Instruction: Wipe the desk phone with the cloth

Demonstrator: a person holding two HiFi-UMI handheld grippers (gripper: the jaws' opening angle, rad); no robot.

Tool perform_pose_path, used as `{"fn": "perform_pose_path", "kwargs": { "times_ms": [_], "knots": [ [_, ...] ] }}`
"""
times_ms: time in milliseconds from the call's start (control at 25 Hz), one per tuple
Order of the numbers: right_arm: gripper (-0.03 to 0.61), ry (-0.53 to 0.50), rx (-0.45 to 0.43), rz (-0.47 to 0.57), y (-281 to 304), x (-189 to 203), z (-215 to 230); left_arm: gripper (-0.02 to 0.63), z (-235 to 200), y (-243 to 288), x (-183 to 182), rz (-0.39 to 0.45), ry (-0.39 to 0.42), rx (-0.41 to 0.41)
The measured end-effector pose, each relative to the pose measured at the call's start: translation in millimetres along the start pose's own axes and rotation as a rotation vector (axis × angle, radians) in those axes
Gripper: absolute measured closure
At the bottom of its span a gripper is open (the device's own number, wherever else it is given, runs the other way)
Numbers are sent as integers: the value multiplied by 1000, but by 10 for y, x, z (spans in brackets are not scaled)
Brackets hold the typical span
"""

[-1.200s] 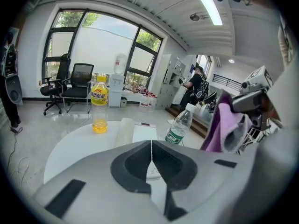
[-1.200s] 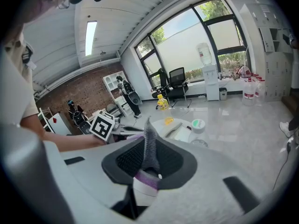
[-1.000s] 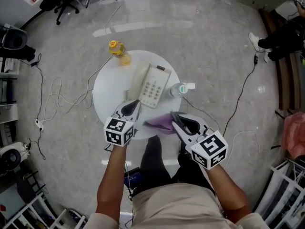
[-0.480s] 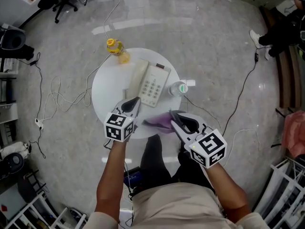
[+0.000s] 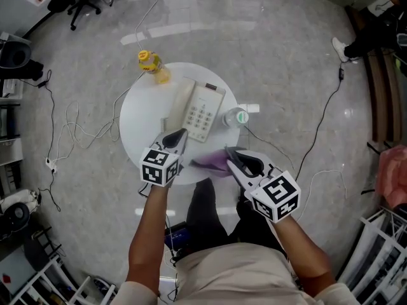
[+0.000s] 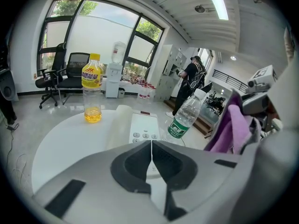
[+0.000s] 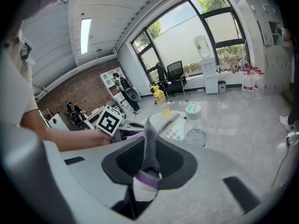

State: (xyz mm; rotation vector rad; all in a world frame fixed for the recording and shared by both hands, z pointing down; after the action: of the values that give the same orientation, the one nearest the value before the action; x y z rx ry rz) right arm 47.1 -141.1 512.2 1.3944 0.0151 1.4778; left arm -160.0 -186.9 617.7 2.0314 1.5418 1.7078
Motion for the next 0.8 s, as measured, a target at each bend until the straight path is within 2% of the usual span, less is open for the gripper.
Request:
{"fn": "perform_pose_path", "kwargs": {
  "times_ms": [800],
  "knots": [
    [512,9,10,-18,-6,96,119,604,-93,231,85,-59,12,-9]
  ]
}}
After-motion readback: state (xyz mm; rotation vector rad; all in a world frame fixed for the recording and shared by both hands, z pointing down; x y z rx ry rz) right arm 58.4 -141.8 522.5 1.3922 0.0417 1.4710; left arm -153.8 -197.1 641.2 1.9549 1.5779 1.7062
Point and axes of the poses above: the fingertips, and each gripper's own axes: y forward along the fingers, z to its right, x out of its underside, the point moved 7 cm from there along -y, backward along the fingers, and after that the axes turned 7 degrees about x, right-handed, at the moved point
